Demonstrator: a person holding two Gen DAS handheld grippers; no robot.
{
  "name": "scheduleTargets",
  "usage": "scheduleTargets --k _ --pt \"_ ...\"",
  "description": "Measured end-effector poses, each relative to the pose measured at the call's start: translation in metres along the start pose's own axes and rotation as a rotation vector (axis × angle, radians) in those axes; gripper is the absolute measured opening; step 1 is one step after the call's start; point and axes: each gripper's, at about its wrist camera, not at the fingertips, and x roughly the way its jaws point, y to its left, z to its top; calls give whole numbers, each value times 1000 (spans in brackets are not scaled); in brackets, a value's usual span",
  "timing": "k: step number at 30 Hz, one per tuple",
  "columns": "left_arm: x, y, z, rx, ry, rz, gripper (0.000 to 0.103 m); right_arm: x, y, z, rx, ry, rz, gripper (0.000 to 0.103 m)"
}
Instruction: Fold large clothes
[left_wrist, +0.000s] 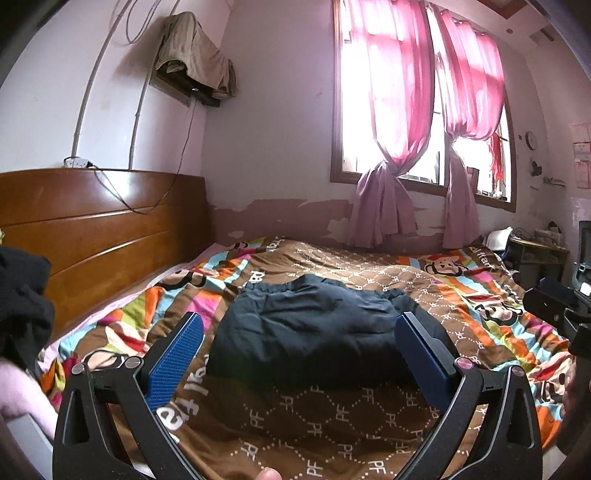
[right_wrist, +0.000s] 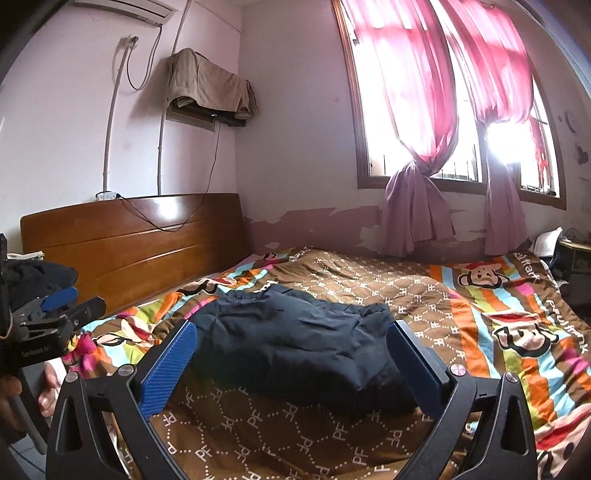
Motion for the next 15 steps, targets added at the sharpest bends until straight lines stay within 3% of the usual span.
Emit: scheduleTargets --k 15 --pt "-17 -3 -39 15 46 30 101 -13 20 -42 10 1 -52 103"
